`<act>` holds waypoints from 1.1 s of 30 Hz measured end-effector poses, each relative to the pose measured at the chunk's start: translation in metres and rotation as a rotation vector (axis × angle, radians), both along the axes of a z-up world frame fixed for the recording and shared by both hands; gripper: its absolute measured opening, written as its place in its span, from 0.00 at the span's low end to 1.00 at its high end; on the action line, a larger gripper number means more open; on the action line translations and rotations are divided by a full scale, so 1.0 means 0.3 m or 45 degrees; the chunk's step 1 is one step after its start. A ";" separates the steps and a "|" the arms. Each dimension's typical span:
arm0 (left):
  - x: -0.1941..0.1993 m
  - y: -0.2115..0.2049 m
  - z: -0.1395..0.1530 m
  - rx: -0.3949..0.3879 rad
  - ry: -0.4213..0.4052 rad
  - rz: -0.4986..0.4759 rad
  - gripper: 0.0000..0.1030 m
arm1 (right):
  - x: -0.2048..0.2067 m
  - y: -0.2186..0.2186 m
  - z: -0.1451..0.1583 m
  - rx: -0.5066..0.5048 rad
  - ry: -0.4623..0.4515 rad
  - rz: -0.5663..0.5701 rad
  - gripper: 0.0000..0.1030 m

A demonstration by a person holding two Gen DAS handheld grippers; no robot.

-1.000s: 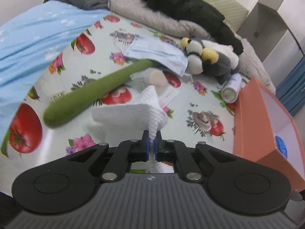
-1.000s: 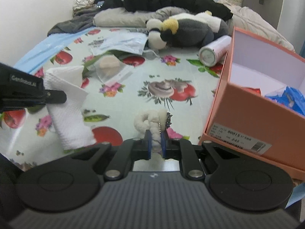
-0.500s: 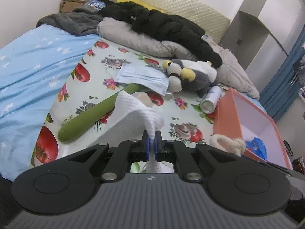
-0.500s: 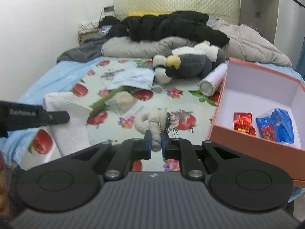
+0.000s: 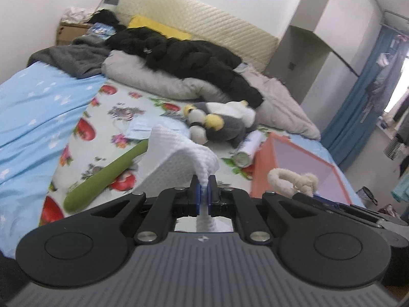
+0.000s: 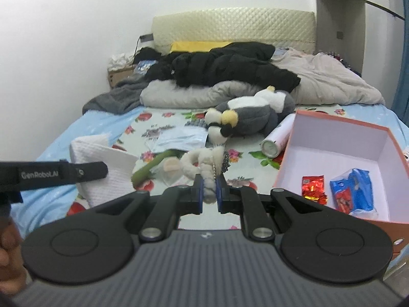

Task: Organize soft objects
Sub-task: 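Carry the white towel and fuzzy hair tie over the pink shoebox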

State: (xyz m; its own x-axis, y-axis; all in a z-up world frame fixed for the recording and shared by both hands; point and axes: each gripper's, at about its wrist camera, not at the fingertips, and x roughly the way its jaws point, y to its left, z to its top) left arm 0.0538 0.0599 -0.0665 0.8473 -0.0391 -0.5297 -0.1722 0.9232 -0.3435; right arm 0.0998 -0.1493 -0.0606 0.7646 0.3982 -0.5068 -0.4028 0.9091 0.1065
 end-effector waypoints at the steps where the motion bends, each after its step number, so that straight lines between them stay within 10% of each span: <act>1: 0.000 -0.013 0.014 -0.002 -0.010 -0.016 0.06 | -0.004 -0.013 0.014 0.004 -0.010 -0.012 0.13; 14: 0.065 -0.270 0.132 -0.004 -0.105 -0.309 0.06 | -0.035 -0.255 0.094 0.044 -0.026 -0.181 0.13; 33: 0.484 -0.633 0.041 -0.007 0.022 -0.629 0.06 | 0.203 -0.620 -0.099 0.064 0.134 -0.528 0.13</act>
State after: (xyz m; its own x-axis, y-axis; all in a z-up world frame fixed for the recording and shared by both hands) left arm 0.1990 -0.1301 -0.0542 0.7179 -0.4365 -0.5423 0.2796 0.8942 -0.3497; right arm 0.1608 -0.3355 -0.0904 0.8104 0.0944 -0.5782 0.0109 0.9843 0.1760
